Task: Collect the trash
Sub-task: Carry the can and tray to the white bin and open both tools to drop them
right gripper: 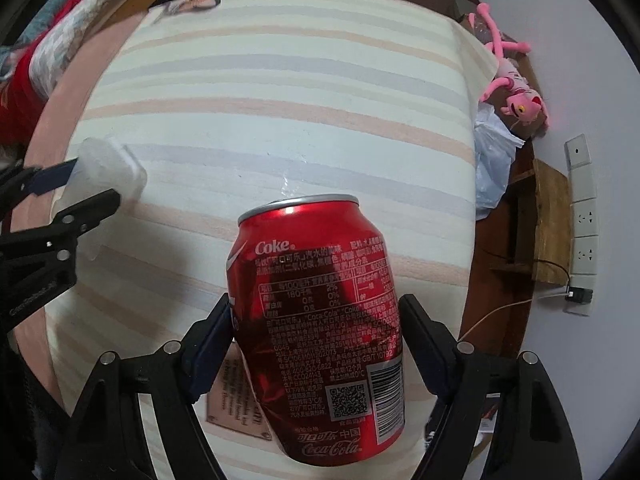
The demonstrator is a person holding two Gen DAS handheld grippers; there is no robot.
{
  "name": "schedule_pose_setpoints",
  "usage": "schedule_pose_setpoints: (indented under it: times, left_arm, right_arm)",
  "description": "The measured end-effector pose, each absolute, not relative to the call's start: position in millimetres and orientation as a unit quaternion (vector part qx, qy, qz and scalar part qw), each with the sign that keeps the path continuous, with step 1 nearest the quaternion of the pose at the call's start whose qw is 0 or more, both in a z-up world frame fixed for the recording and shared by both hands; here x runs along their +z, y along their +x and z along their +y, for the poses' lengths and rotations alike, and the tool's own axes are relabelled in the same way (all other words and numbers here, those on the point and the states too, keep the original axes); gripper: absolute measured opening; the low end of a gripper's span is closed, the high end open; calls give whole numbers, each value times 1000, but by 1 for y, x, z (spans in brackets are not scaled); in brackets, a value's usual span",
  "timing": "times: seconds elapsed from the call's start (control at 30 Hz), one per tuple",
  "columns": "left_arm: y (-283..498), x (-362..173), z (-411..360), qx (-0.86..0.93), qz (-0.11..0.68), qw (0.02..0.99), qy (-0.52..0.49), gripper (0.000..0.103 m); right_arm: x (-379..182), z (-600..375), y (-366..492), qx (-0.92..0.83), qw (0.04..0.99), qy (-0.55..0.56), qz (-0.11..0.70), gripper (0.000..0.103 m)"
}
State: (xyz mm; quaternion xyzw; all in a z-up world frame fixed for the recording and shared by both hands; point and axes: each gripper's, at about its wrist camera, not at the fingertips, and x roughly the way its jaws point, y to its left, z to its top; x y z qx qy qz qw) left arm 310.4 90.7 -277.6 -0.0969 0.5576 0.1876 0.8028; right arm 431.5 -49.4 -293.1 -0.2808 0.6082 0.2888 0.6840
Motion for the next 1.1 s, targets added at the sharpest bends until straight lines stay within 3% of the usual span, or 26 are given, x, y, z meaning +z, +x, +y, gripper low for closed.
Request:
schedule_pose_setpoints:
  times: [0.57, 0.8, 1.1]
  left_arm:
    - [95, -146, 179, 337, 412, 829, -174, 50]
    - [-22, -134, 225, 401, 383, 801, -228, 50]
    - [-139, -155, 293, 471, 378, 752, -266, 50]
  right_arm:
    - [-186, 16, 294, 391, 735, -184, 523, 82]
    - [-159, 90, 196, 472, 695, -173, 514, 82]
    - [-169, 201, 61, 549, 620, -201, 524, 82]
